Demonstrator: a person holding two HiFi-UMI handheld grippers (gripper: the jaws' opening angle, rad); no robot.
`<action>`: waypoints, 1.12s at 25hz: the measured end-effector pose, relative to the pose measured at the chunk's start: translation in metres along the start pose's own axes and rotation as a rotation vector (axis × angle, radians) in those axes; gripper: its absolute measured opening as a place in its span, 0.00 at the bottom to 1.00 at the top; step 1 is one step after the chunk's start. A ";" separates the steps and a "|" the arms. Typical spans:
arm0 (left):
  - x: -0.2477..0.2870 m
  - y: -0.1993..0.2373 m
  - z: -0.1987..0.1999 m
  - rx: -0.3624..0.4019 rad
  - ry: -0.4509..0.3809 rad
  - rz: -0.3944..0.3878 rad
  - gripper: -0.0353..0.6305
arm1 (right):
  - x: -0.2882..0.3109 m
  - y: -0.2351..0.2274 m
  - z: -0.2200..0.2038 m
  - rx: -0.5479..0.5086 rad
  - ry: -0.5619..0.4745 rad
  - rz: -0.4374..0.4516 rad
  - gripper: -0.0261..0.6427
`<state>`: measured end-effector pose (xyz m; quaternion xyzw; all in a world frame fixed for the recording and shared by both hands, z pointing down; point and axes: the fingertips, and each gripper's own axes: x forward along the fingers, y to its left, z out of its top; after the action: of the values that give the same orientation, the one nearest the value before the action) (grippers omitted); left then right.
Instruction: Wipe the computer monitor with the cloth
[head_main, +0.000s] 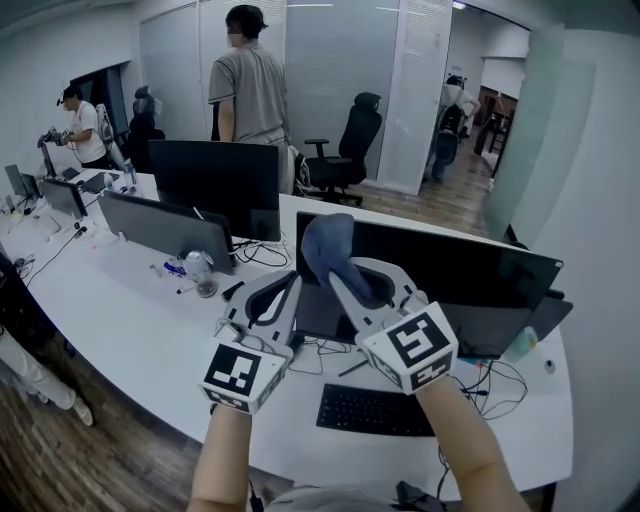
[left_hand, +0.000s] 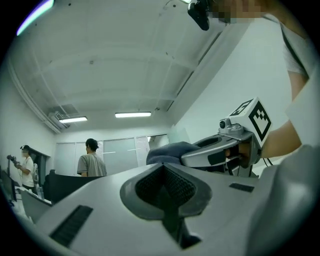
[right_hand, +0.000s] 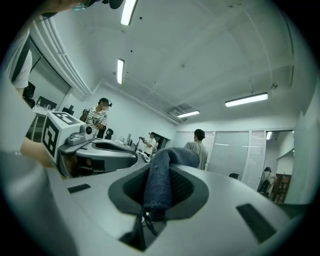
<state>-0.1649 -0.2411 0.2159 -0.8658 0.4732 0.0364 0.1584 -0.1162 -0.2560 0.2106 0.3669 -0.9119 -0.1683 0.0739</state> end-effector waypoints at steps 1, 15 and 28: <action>0.002 0.003 0.000 0.006 -0.005 0.005 0.06 | 0.006 -0.003 0.003 -0.001 -0.005 -0.007 0.14; 0.022 0.033 -0.022 -0.019 0.000 0.032 0.06 | 0.084 -0.050 0.010 0.069 0.013 -0.126 0.14; 0.036 0.066 -0.034 -0.069 -0.003 0.064 0.06 | 0.121 -0.059 -0.013 0.083 0.088 -0.169 0.14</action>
<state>-0.2031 -0.3139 0.2249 -0.8550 0.4991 0.0589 0.1280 -0.1622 -0.3830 0.2031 0.4525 -0.8797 -0.1197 0.0839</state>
